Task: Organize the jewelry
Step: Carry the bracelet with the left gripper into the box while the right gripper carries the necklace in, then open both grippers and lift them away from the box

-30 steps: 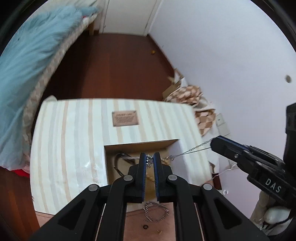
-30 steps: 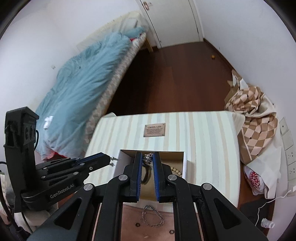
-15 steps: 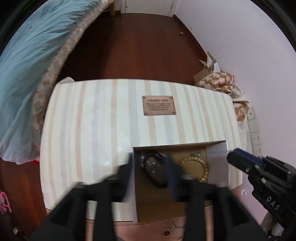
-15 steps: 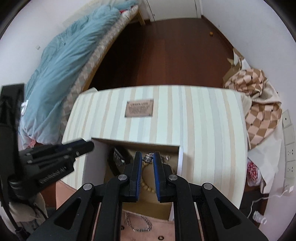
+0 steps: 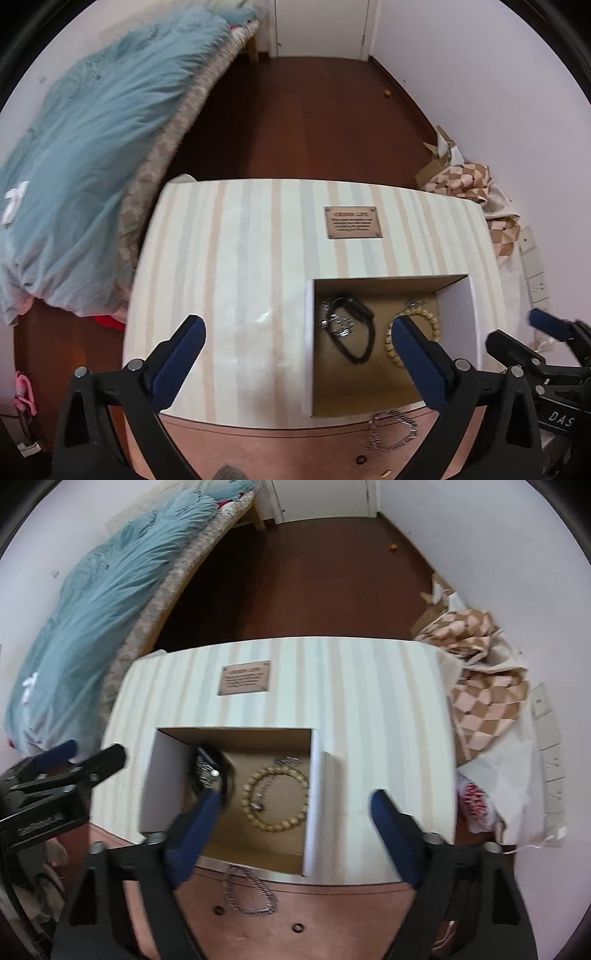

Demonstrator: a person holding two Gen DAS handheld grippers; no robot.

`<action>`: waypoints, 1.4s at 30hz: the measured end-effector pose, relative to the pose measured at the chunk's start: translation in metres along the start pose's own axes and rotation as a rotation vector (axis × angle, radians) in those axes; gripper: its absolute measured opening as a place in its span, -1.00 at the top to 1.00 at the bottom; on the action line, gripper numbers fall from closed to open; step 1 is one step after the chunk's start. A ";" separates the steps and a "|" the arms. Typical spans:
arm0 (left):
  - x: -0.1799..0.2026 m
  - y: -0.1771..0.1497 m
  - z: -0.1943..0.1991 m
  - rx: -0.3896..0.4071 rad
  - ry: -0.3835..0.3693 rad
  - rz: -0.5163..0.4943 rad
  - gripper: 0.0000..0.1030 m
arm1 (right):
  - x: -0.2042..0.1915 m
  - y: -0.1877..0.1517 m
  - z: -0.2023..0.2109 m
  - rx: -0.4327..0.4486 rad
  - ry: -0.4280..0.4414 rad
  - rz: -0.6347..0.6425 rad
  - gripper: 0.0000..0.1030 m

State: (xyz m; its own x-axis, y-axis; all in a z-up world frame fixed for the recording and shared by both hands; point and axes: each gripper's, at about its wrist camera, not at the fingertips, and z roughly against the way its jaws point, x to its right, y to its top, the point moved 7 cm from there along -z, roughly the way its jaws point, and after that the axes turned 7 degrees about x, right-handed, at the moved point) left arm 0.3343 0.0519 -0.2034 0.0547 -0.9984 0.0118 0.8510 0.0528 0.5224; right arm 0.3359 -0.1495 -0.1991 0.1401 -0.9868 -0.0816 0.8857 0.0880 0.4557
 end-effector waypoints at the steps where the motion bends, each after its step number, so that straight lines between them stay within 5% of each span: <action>1: -0.001 -0.005 0.003 0.015 0.015 -0.007 -1.00 | 0.001 -0.005 0.000 0.003 -0.030 0.009 -0.90; 11: 0.000 -0.042 0.016 0.036 0.046 -0.012 -1.00 | 0.008 -0.035 0.011 0.036 -0.138 0.019 -0.94; 24: 0.000 -0.062 0.086 0.173 0.106 -0.025 -1.00 | -0.005 -0.053 0.082 0.164 -0.142 0.035 -0.94; 42: -0.005 -0.094 0.163 0.259 0.076 0.002 -1.00 | -0.022 -0.086 0.167 0.278 -0.100 0.011 -0.94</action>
State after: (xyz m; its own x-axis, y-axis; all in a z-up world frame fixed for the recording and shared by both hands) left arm 0.1688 0.0493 -0.1136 0.1039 -0.9936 -0.0455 0.6893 0.0390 0.7234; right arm 0.1826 -0.1582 -0.0888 0.0924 -0.9957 0.0055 0.7273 0.0712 0.6826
